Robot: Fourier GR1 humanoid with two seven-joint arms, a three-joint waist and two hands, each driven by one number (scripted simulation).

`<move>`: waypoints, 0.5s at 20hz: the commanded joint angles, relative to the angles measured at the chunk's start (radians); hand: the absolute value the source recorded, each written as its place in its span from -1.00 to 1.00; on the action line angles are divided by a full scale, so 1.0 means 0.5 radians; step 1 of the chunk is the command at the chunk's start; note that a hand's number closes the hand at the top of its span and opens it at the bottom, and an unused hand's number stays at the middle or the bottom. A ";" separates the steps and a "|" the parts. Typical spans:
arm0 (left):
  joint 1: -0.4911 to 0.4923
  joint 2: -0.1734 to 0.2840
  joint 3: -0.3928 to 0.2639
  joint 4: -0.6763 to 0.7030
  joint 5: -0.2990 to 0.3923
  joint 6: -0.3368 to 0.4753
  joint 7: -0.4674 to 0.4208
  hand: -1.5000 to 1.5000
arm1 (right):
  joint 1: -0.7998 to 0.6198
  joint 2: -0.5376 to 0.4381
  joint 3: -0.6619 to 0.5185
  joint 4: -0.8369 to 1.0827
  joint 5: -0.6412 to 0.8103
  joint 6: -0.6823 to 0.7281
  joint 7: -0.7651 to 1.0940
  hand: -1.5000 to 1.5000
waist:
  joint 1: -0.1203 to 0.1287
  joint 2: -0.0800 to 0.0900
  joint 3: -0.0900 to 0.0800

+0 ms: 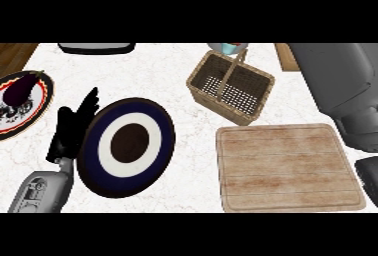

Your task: Pick the cupcake from the cutting board and place it in the basket

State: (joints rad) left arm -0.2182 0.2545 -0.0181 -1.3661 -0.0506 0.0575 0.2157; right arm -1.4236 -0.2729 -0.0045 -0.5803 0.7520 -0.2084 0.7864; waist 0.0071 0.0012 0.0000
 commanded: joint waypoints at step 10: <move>0.088 0.017 0.041 -0.052 0.006 -0.027 0.038 0.00 | 0.405 -0.252 -0.120 -0.695 0.097 -0.367 0.369 -1.00 | -0.073 -0.031 0.002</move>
State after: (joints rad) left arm -0.1963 0.2663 0.0047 -1.3717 -0.0499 0.0476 0.2163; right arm -1.3164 -0.3647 -0.0360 -0.8093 0.8072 -0.3571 0.9051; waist -0.0166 -0.0093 -0.0001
